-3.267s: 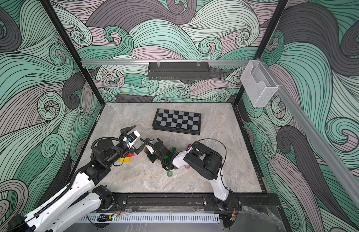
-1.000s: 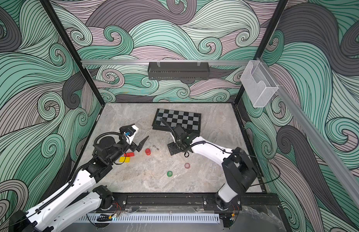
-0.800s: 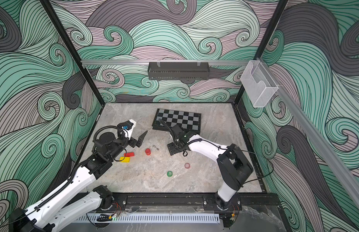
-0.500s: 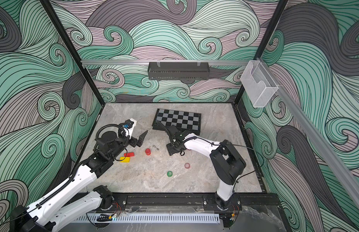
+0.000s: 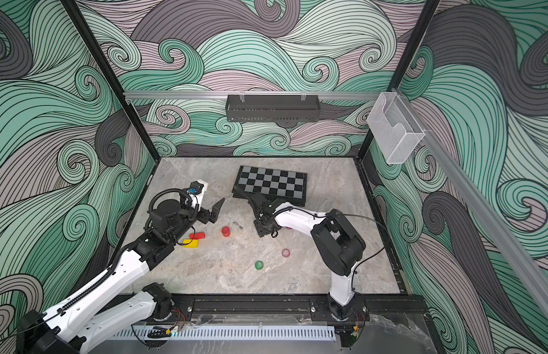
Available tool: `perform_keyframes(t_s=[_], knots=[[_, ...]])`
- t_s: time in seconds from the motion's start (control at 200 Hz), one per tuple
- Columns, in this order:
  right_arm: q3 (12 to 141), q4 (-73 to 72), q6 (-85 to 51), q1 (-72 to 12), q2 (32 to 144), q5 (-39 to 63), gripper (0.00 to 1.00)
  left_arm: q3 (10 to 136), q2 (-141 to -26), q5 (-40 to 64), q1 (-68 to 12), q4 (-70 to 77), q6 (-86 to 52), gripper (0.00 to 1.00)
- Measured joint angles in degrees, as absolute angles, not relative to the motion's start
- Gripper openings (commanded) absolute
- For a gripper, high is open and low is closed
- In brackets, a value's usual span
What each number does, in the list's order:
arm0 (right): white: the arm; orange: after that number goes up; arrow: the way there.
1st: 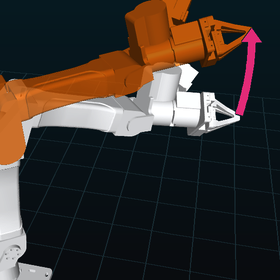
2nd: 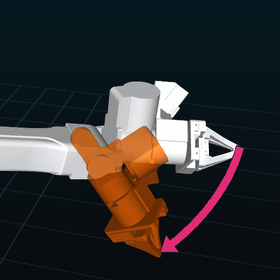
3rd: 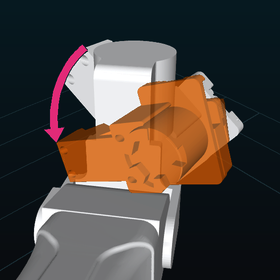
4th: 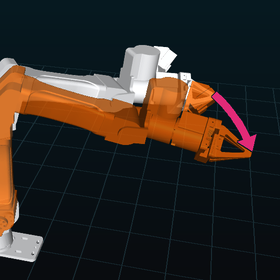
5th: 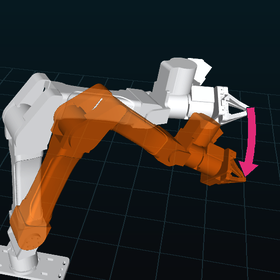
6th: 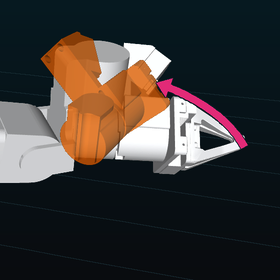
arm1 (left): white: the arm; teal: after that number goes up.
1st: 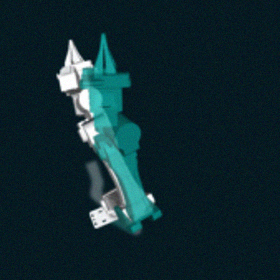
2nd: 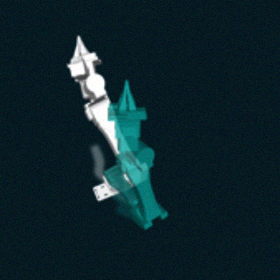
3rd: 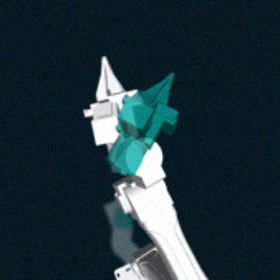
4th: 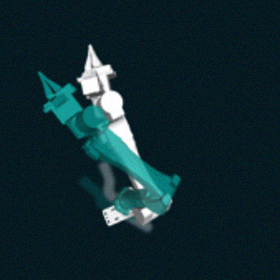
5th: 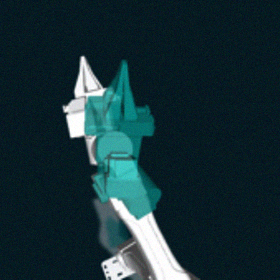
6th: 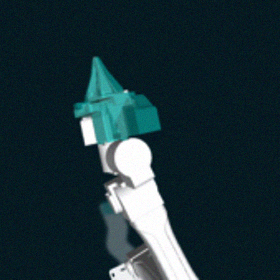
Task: Close the paint jar lid
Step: Pick up the paint jar from the center of the board.
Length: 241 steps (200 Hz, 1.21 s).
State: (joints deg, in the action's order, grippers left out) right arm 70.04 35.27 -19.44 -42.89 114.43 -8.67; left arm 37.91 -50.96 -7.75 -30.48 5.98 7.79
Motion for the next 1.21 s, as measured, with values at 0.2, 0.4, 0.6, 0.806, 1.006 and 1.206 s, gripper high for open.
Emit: perform_keyframes(t_s=[0.2, 0.4, 0.6, 0.806, 1.006, 1.206], knots=[[70.8, 35.4, -19.7, -42.9, 115.3, -9.0, 0.45, 37.9, -51.0, -7.7, -30.5, 6.0, 7.8, 0.99], [71.5, 35.4, -19.9, -42.9, 116.2, -9.0, 0.39, 37.9, -51.0, -7.7, -30.5, 6.0, 7.8, 0.99], [71.6, 35.3, -20.0, -42.9, 116.7, -9.0, 0.39, 37.9, -51.0, -7.7, -30.5, 5.9, 7.8, 0.99], [71.7, 35.4, -20.1, -42.9, 118.0, -9.0, 0.40, 37.9, -51.0, -7.7, -30.5, 5.9, 7.8, 0.99], [71.7, 35.4, -20.2, -42.9, 118.0, -9.0, 0.34, 37.9, -51.0, -7.7, -30.5, 5.9, 7.8, 0.99], [72.1, 35.4, -20.1, -42.9, 118.0, -9.0, 0.33, 37.9, -51.0, -7.7, -30.5, 5.5, 7.8, 0.99]])
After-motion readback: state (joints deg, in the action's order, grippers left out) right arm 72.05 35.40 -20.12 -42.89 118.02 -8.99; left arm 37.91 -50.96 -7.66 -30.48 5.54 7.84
